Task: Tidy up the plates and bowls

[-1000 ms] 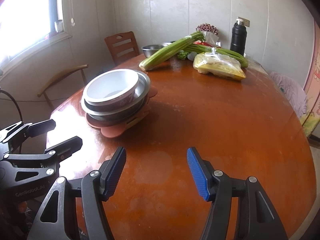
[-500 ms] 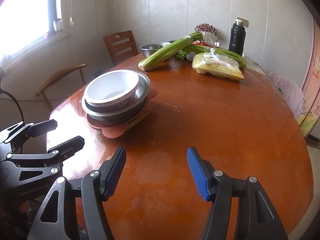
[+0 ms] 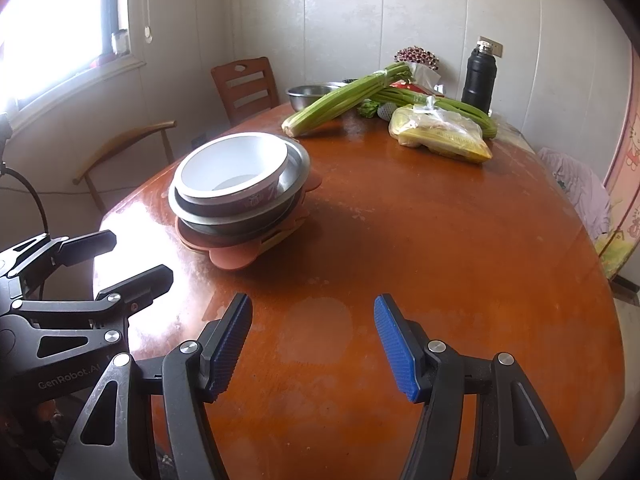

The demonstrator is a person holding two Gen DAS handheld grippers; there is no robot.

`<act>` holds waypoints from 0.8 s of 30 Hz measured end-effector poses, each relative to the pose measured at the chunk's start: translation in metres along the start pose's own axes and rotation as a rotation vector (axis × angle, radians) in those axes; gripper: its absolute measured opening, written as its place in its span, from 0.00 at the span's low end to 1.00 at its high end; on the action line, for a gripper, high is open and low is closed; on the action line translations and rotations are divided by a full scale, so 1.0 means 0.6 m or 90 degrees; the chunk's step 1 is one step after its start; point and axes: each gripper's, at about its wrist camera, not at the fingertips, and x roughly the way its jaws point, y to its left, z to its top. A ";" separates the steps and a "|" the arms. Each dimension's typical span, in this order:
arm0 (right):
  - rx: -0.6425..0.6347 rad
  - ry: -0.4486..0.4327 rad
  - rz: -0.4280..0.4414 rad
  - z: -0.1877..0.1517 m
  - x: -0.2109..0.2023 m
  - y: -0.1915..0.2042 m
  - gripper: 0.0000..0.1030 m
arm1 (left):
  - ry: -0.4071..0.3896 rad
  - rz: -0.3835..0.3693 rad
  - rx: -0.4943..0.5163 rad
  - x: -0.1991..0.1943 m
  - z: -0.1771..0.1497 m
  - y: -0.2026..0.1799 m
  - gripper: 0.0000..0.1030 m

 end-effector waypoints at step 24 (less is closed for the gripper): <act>0.000 0.018 -0.003 -0.011 0.017 0.003 0.63 | 0.014 0.009 -0.006 0.013 -0.009 0.005 0.72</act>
